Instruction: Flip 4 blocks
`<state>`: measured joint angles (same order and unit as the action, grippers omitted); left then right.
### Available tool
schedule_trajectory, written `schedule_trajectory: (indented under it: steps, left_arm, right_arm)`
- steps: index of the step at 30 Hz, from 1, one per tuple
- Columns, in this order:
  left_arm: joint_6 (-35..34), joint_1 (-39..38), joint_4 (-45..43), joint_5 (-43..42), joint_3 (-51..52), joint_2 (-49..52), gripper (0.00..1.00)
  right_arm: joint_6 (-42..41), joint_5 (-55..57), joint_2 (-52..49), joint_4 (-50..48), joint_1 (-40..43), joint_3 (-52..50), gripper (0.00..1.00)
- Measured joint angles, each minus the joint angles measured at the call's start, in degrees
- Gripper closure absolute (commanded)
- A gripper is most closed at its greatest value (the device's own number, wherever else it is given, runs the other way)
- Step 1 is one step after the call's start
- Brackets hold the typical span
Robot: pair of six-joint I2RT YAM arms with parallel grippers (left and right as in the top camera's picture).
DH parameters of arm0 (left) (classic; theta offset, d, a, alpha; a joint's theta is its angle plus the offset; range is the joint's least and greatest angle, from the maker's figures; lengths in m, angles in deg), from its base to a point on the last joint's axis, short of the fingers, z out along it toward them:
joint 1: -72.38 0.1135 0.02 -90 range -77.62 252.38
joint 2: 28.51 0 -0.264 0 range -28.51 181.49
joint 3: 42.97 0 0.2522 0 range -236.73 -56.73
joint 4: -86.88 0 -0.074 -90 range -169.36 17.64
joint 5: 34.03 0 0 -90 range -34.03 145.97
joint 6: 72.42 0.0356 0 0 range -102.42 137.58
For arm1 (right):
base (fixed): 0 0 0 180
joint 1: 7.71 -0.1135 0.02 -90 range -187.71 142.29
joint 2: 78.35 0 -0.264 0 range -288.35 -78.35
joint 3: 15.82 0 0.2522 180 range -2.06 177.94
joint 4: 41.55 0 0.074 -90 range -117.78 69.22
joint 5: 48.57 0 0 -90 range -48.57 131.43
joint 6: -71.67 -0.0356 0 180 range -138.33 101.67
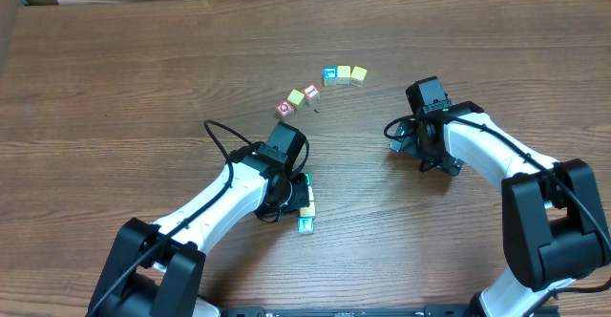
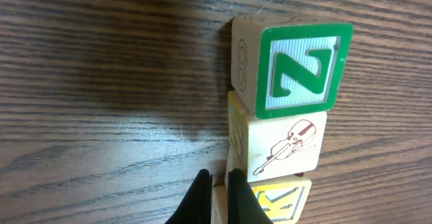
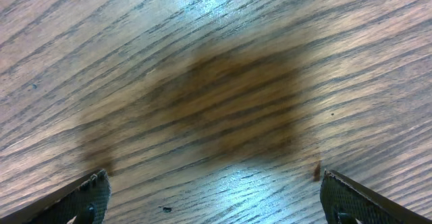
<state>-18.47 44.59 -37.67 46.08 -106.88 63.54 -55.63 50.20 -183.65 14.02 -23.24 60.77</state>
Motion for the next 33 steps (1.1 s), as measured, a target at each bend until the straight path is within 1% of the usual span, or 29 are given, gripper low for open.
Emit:
schedule_trajectory:
  steps: [7, 12, 23, 33]
  left_arm:
    - [0.0, 0.0, 0.92, -0.28, 0.0, 0.0, 0.96]
    - [0.0, 0.0, 4.2, 0.37, 0.0, 0.0, 0.96]
    - [-0.24, 0.0, 8.07, -0.28, 0.0, 0.0, 0.96]
    - [-1.62, 0.0, 7.5, -2.95, 0.0, 0.0, 0.96]
  right_arm:
    - [-0.02, 0.02, 0.0, 0.0, 0.0, 0.0, 0.0]
    - [0.0, 0.0, 0.0, 0.02, 0.0, -0.02, 0.0]
    - [-0.02, 0.02, 0.0, 0.0, 0.0, -0.02, 0.0]
    - [0.02, 0.0, 0.0, -0.02, 0.0, -0.02, 0.0]
